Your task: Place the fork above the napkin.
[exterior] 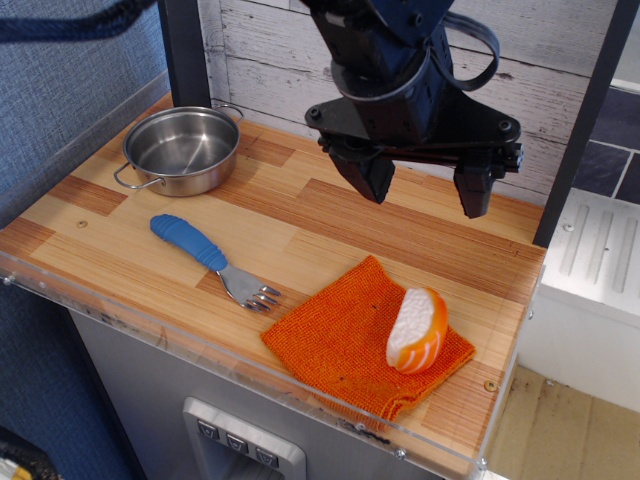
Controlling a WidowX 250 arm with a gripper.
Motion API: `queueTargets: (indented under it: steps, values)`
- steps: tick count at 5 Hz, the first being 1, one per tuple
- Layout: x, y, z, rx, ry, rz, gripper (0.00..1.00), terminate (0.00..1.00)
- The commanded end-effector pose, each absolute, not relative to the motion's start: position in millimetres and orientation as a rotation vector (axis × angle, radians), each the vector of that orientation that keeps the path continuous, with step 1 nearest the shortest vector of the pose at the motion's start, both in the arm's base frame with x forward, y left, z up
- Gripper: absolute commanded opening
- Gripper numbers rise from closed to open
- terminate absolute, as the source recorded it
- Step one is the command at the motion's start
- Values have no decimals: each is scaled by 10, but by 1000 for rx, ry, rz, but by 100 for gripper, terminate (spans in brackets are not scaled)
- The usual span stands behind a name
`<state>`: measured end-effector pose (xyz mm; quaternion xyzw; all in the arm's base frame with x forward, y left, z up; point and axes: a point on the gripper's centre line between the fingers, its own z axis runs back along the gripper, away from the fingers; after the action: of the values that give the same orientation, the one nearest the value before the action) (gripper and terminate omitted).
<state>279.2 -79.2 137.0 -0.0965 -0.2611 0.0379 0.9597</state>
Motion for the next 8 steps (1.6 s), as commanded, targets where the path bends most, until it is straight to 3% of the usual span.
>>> queueTargets:
  steps: [1, 2, 3, 6, 8]
  values:
    - [2792, -792, 1370, -196, -529, 77, 100, 0]
    - [2782, -635, 1403, -179, -551, 231, 100, 0]
    - [2729, -467, 1420, -250, -521, 424, 100, 0]
    - [2527, 205, 1389, -104, -527, 961, 100, 0]
    - [2511, 459, 1187, -36, -498, 1117, 100, 0]
